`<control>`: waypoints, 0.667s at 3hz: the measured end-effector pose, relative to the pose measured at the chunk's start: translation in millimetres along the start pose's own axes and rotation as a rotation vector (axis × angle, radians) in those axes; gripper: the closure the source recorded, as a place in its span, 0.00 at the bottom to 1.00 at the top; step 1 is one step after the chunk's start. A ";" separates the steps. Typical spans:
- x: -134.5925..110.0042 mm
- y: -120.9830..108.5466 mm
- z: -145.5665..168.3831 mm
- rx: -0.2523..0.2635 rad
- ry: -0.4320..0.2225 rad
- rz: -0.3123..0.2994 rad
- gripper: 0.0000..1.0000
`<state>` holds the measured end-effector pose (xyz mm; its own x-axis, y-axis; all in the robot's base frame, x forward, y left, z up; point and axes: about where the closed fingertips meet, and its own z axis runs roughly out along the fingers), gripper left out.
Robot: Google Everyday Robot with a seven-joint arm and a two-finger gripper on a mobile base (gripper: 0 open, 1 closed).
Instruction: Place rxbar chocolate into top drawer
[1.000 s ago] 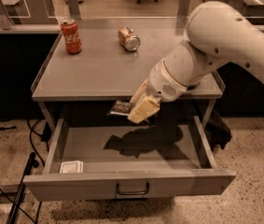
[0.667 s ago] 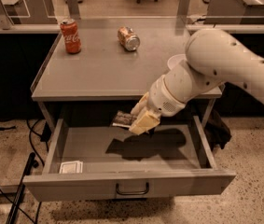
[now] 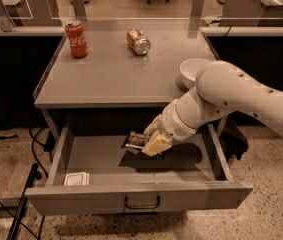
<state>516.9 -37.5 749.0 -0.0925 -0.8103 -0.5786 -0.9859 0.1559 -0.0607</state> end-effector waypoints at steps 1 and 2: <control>17.3 -0.2 19.2 0.005 0.031 -0.040 1.00; 36.8 -5.2 42.3 0.009 0.038 -0.074 1.00</control>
Offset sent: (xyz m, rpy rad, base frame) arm 0.0170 -0.0131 -0.0914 -0.0623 -0.0702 0.0787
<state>524.5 -44.2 693.7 -0.0250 -0.8409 -0.5407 -0.9890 0.0997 -0.1094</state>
